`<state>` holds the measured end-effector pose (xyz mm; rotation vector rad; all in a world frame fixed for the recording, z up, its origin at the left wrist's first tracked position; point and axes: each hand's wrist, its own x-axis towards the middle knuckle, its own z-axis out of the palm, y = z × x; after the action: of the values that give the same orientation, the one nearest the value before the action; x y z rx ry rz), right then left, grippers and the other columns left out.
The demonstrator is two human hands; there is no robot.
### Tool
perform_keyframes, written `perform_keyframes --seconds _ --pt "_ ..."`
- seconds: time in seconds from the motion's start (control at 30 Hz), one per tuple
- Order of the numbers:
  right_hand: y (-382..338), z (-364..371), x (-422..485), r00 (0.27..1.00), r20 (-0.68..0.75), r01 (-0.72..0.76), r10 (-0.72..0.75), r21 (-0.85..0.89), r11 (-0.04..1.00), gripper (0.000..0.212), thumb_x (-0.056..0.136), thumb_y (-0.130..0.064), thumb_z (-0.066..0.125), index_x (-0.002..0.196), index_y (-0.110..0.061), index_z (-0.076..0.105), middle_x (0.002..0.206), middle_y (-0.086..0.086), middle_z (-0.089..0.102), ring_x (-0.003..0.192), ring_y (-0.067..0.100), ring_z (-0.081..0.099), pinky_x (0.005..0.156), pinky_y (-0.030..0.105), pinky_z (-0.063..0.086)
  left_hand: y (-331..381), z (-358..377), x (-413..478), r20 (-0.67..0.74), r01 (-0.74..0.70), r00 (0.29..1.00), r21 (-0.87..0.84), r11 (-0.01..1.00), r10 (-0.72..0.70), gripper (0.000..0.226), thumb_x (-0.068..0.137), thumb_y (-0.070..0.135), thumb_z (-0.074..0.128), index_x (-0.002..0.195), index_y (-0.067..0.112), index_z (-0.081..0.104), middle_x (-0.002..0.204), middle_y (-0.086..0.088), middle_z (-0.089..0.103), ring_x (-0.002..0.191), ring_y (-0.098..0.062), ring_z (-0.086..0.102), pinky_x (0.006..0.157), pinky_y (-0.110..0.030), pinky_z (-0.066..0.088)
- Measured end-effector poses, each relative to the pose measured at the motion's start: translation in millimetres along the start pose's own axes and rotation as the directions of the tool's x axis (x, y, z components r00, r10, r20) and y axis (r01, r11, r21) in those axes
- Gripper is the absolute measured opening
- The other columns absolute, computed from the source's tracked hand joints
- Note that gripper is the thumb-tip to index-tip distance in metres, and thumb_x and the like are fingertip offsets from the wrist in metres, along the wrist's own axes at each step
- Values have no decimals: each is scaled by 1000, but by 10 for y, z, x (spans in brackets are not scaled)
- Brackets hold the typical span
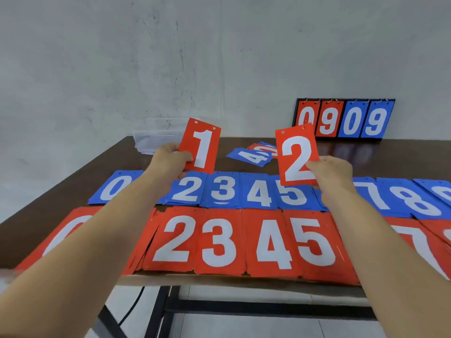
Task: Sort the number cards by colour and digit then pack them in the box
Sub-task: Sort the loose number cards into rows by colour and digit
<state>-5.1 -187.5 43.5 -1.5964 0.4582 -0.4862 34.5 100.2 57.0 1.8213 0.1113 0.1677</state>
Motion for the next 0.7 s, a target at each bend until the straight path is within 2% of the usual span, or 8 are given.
perform_keyframes --seconds 0.17,0.3,0.37,0.43,0.5,0.6,0.63,0.7 --pt "63 -30 -470 998 59 20 -19 -7 1000 2 92 -17 62 93 -16 62 87 0 62 69 12 56 58 25 40 -5 -316 -296 -33 13 999 -9 1000 -13 17 89 9 58 105 11 63 89 -8 67 71 -18 55 61 -25 46" --pt "62 -3 -797 988 154 -26 20 36 999 7 91 -14 64 85 -18 63 85 -1 65 72 10 58 61 26 43 -54 -624 -560 -109 60 992 -43 997 -64 8 90 15 59 97 16 63 91 -5 69 77 -18 62 69 -29 51" --pt "87 57 -944 976 213 -51 44 27 998 8 90 -16 65 84 -21 64 90 -2 67 79 13 63 69 30 51 -97 -795 -707 -160 90 982 -71 993 -101 9 94 22 58 99 17 63 91 -4 71 83 -18 68 74 -32 54" --pt "99 154 -1101 958 281 -65 61 4 998 8 89 -19 67 97 -18 66 101 1 69 91 18 66 79 36 54 -156 -968 -873 -195 125 970 -97 987 -142 12 96 28 57 101 18 63 87 -3 73 75 -16 72 68 -31 57" --pt "123 260 -1248 938 341 -68 62 4 998 17 88 -19 68 104 -19 64 101 -1 69 85 14 64 67 28 52 -248 -1118 -1046 -217 158 961 -82 984 -172 17 96 32 56 105 19 63 87 -2 74 73 -17 72 71 -35 58" --pt "191 414 -1508 916 399 -40 42 -15 999 20 85 -15 71 102 -19 61 89 -3 67 67 8 59 51 18 42 -427 -1262 -1279 -226 160 961 -25 987 -162 18 97 28 55 104 14 66 77 1 71 54 -8 64 64 -27 49" --pt "228 479 -1588 909 415 -36 43 -26 999 21 85 -14 71 103 -17 62 91 -1 69 69 8 61 51 18 45 -472 -1294 -1338 -229 160 961 12 987 -153 17 97 26 56 103 14 66 78 1 71 52 -6 63 60 -25 48" --pt "297 616 -1708 895 441 -45 72 -71 996 25 83 -13 73 105 -16 62 101 3 70 83 14 68 62 29 57 -544 -1352 -1411 -242 153 961 70 986 -132 16 96 25 57 105 15 67 87 -1 73 64 -9 68 56 -22 46"
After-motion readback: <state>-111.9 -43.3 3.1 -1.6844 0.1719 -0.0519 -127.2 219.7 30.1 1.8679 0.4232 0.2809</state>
